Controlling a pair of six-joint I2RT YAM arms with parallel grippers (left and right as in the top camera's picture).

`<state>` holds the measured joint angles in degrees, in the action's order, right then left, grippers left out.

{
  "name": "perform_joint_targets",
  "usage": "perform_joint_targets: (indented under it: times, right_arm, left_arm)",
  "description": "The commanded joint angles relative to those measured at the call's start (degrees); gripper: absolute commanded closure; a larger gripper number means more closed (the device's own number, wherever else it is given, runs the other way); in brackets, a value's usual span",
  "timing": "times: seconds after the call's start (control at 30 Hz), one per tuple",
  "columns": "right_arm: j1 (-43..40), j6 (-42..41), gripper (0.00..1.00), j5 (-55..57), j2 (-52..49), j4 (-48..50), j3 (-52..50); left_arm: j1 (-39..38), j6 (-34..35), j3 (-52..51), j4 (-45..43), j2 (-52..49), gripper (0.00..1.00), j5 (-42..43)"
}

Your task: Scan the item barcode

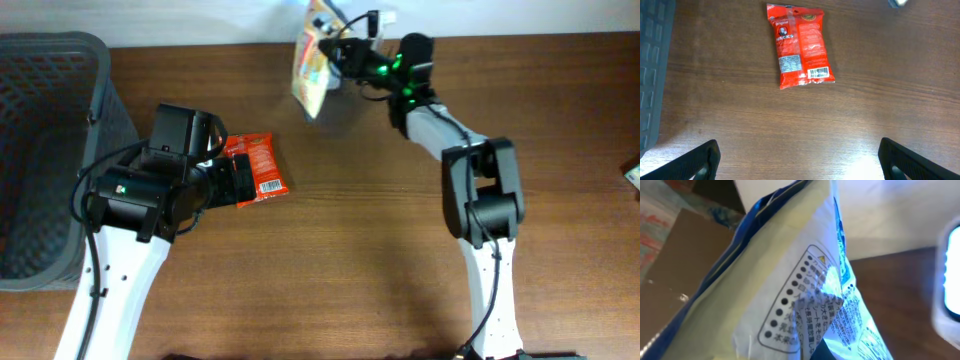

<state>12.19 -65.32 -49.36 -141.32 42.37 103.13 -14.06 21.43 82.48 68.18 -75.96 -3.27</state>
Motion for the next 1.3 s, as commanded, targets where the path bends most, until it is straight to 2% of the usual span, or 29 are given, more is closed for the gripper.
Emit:
perform_joint_targets:
  times: [0.0,0.23,0.3,0.4,0.43,0.53,0.6,0.67,0.7,0.77,0.87,0.97,1.0,1.03,1.07,1.13,1.27]
  right_arm:
    - [0.8,5.1,0.96,-1.4,1.7,8.3,1.1]
    - [-5.0,5.1,0.96,-13.4,7.7,8.0,1.4]
    - [-6.8,8.5,0.96,-16.3,10.3,-2.4,1.4]
    - [-8.8,20.9,0.96,-14.6,11.7,-30.9,1.4]
    - [-9.9,25.9,0.96,-12.1,11.9,-44.2,1.4]
    - [-13.3,33.9,0.96,-7.0,11.9,-67.2,1.4]
    - [-16.3,42.6,0.95,-6.9,11.9,-79.4,1.4]
    - [-18.9,47.4,0.67,-5.9,11.8,-86.8,1.4]
    - [-20.5,47.6,0.57,-2.5,11.8,-89.7,1.4]
    - [-25.5,50.5,0.52,6.7,12.2,-95.8,2.3]
    - [-29.4,56.1,0.5,10.0,13.1,-103.5,5.9]
    - [-30.0,69.3,0.48,9.8,14.0,-119.6,16.6]
    - [-29.0,72.8,0.37,9.8,14.0,-123.6,18.8]
    - [-27.3,74.1,0.13,9.8,14.0,-126.7,19.8]
    - [-25.8,74.2,0.01,10.0,14.0,-127.0,19.7]
    - [-22.7,76.0,0.01,14.4,13.2,-124.5,19.6]
    - [-16.5,79.9,0.01,15.1,10.9,-114.8,16.5]
  left_arm:
    - [0.1,-0.5,0.6,0.1,0.3,0.01,-0.2]
    - [0.2,-0.5,0.6,0.1,0.3,0.01,-0.2]
    - [0.1,-0.5,0.6,0.1,0.3,0.01,-0.2]
    - [0.2,-0.5,0.6,0.1,0.3,0.01,-0.2]
    - [0.2,-0.5,0.6,0.1,0.3,0.01,-0.2]
    - [0.2,-0.5,0.6,0.1,0.3,0.01,-0.2]
    - [0.2,-0.5,0.6,0.1,0.3,0.01,-0.2]
    - [0.2,-0.5,0.6,0.1,0.3,0.01,-0.2]
    - [0.2,-0.5,0.6,0.1,0.3,0.01,-0.2]
    - [0.1,-0.5,0.6,0.1,0.3,0.01,-0.2]
    - [0.2,-0.5,0.6,0.1,0.3,0.01,-0.2]
    - [0.2,-0.5,0.6,0.1,0.3,0.01,-0.2]
    - [0.1,-0.5,0.6,0.1,0.3,0.01,-0.2]
    - [0.1,-0.5,0.6,0.1,0.3,0.01,-0.2]
    - [0.2,-0.5,0.6,0.1,0.3,0.01,-0.2]
    - [0.1,-0.5,0.6,0.1,0.3,0.01,-0.2]
    - [0.2,-0.5,0.6,0.1,0.3,0.01,-0.2]
